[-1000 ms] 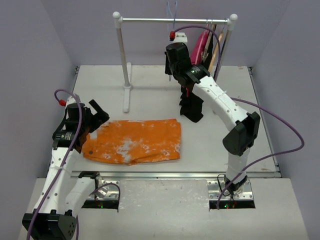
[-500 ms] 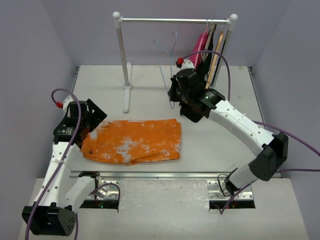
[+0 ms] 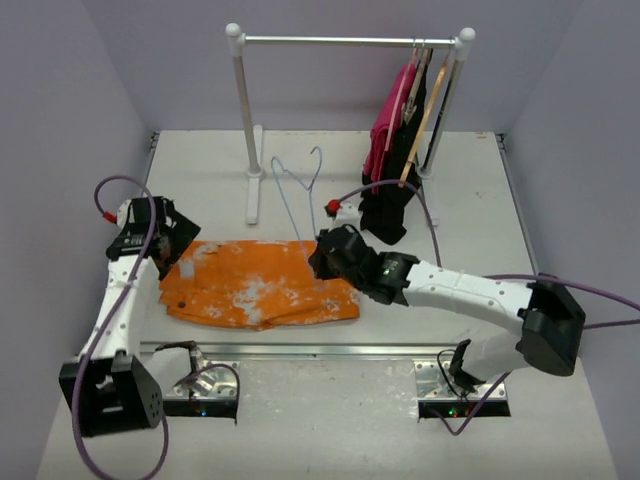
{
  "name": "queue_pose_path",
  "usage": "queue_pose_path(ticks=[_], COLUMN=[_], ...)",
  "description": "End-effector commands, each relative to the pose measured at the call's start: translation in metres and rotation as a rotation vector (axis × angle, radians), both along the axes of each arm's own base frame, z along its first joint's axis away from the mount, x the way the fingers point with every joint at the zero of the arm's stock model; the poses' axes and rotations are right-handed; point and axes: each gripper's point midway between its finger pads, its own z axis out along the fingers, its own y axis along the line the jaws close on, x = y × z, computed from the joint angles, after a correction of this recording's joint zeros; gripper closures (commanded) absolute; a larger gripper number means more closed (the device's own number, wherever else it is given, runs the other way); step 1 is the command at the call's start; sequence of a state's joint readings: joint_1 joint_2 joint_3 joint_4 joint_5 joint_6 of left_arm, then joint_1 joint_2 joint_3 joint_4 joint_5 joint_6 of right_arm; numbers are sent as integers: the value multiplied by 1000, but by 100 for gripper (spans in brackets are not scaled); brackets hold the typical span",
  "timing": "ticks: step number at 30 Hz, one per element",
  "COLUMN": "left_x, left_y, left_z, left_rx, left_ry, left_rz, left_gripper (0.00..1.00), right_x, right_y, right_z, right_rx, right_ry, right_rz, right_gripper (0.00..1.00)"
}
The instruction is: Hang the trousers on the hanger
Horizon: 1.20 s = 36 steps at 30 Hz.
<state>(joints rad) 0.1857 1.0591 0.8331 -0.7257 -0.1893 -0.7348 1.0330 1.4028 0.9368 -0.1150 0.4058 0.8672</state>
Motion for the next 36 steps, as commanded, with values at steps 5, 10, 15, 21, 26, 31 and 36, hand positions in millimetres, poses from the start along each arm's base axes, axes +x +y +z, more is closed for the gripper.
queue_pose_path(ticks=[5,10,15,21,26,31,36], left_x=[-13,23,19,9,21,31,51], left_y=[43,48,57,62,39,16,-45], left_z=[-60,-69,-104,-147,-169,-172,-175], left_rx=[-81,-39,-32,-52,-157,-203,-220], left_ry=[143,49,166,332,347,374,377], left_rz=[199,33,57,34,-121,-182,-386], left_gripper=[0,0,0,0,1,23,57], right_x=[-36,-54,-70,-76,-78,-77,-73], right_y=[39,25,19,11,3,-3,-20], right_z=[-31,-48,-77,-85,-84,-83,-78], right_rx=[72,102,84,71,116,174,174], right_ry=[-41,-9,35,35,36,61,56], right_rz=[4,33,61,97,162,239,261], right_gripper=[100,100,100,100,100,100,100])
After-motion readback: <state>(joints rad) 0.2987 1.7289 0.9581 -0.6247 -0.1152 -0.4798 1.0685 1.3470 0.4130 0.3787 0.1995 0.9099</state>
